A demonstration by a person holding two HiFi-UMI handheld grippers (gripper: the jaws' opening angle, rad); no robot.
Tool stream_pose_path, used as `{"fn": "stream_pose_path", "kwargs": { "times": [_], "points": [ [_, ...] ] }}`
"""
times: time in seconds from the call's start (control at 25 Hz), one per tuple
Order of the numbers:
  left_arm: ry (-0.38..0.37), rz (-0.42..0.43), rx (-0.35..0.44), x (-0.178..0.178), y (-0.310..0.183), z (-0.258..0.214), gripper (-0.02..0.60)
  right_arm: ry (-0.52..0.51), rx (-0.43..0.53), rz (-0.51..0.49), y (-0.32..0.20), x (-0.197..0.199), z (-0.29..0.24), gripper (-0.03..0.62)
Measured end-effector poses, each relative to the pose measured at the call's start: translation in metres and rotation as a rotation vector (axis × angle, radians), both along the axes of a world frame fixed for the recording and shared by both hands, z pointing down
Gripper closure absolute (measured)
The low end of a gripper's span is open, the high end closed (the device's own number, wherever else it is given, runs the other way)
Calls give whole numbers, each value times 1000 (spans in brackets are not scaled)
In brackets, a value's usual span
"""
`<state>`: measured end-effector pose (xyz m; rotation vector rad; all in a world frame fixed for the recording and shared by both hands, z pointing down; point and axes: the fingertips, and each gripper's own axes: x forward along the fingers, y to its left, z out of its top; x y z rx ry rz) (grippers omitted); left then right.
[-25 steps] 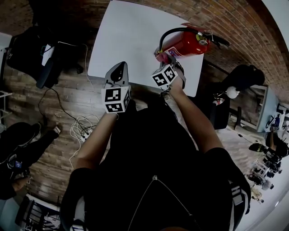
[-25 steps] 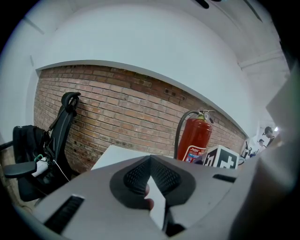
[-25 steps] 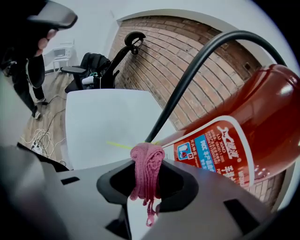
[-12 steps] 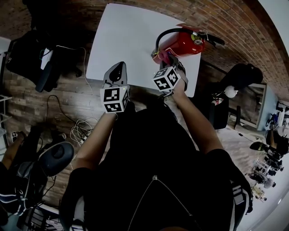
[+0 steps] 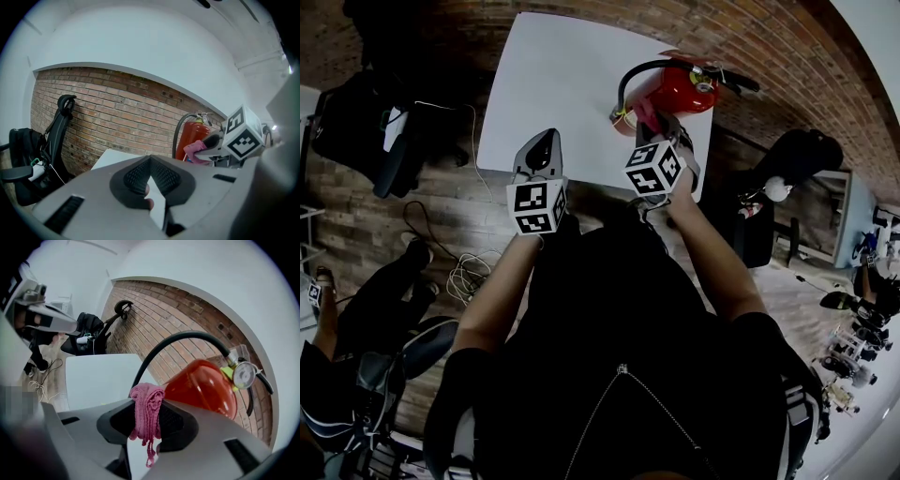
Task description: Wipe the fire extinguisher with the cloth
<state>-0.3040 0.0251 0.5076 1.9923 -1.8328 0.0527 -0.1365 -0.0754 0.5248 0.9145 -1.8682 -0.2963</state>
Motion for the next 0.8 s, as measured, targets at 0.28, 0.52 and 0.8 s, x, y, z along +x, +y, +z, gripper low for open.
{"fn": "stream_pose_path", "kwargs": {
  "times": [0.28, 0.52, 0.8],
  "points": [
    [5, -12, 8, -5, -2, -3, 574, -41, 54, 0, 1, 0, -43, 470],
    [4, 2, 26, -2, -4, -10, 574, -76, 95, 6, 3, -1, -72, 470],
    [-15, 32, 47, 17, -12, -22, 574, -197, 181, -77, 11, 0, -109, 470]
  ]
}}
